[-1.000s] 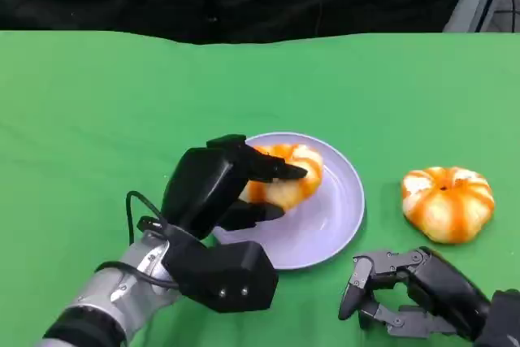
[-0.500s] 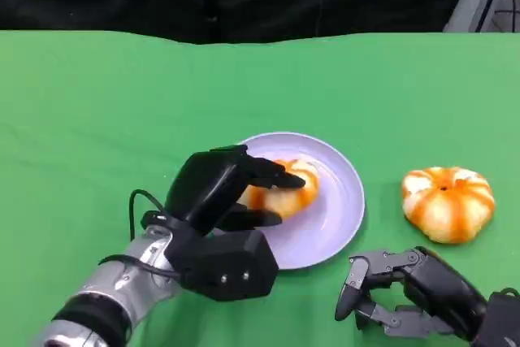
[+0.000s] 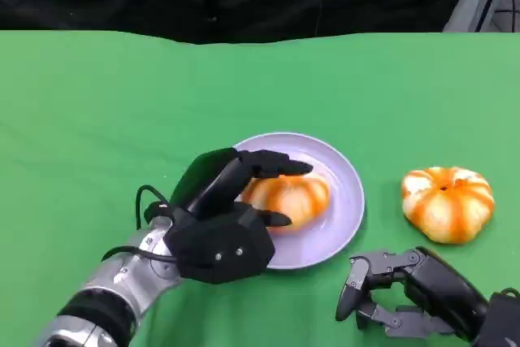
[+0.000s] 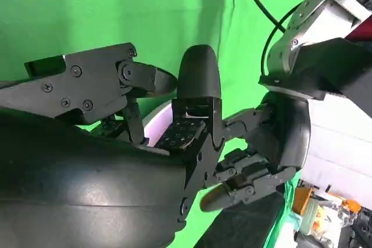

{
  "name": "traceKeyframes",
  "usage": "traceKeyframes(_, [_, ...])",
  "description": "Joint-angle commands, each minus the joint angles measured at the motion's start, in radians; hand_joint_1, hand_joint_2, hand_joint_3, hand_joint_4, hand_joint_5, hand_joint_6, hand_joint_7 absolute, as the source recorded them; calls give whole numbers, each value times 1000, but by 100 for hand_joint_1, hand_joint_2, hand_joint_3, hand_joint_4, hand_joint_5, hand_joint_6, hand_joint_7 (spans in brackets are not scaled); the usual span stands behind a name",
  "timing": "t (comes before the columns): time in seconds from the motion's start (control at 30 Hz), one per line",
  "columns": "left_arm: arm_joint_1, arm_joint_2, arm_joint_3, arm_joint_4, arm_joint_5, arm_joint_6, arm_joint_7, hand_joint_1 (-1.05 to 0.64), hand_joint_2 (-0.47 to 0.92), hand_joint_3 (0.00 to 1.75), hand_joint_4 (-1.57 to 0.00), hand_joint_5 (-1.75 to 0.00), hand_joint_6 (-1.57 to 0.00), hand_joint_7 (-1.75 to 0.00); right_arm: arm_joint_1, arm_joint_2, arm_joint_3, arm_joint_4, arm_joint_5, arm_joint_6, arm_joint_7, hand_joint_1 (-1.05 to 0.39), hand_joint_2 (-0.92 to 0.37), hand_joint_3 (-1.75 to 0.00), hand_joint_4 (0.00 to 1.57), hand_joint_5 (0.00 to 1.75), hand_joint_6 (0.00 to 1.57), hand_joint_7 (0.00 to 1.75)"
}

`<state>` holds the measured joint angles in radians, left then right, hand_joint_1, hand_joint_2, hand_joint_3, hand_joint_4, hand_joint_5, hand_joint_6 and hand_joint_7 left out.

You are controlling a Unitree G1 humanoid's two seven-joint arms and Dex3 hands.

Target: Grasp the bread from the table and place it into the plate.

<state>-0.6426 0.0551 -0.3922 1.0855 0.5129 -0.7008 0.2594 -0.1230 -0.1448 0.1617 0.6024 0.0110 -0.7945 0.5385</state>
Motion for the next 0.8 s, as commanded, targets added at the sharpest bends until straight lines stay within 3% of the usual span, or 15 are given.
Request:
traceKeyframes(0.03, [-11, 8, 13, 3, -25, 2, -47, -37, 92, 8, -76, 0, -76, 0, 3, -17, -2, -5, 0, -6, -3, -9, -92, -47, 70, 155, 78, 107])
traceKeyframes(0.07, [-11, 8, 17, 0, -34, 9, -72, -54, 92, 19, -65, 0, -63, 0, 4, -16, -2, -5, -1, -7, -4, -9, -92, -47, 70, 155, 78, 107])
traceKeyframes(0.13, [-12, 11, 23, -8, -57, 19, -126, -67, 92, 32, -55, 0, -52, 0, 5, -15, -1, -3, 4, -10, -1, -9, -92, -47, 69, 155, 78, 106])
traceKeyframes(0.3, [-10, 23, 40, -33, -92, 33, -216, -82, 92, 59, -42, 0, -37, 0, 5, -17, -1, -4, 1, -4, -2, -10, -92, -47, 70, 156, 78, 108])
traceKeyframes(0.53, [29, 32, 90, -113, -143, 8, -238, -89, 92, 71, -41, 0, -33, 0, 2, -15, -2, 8, 12, 8, 9, -11, -92, -46, 70, 159, 78, 111])
traceKeyframes(0.8, [89, 31, 155, -210, -241, -42, -274, -86, 92, 65, -44, -1, -34, 0, -1, -19, -3, 24, -1, -11, 1, -13, -92, -45, 70, 157, 79, 113])
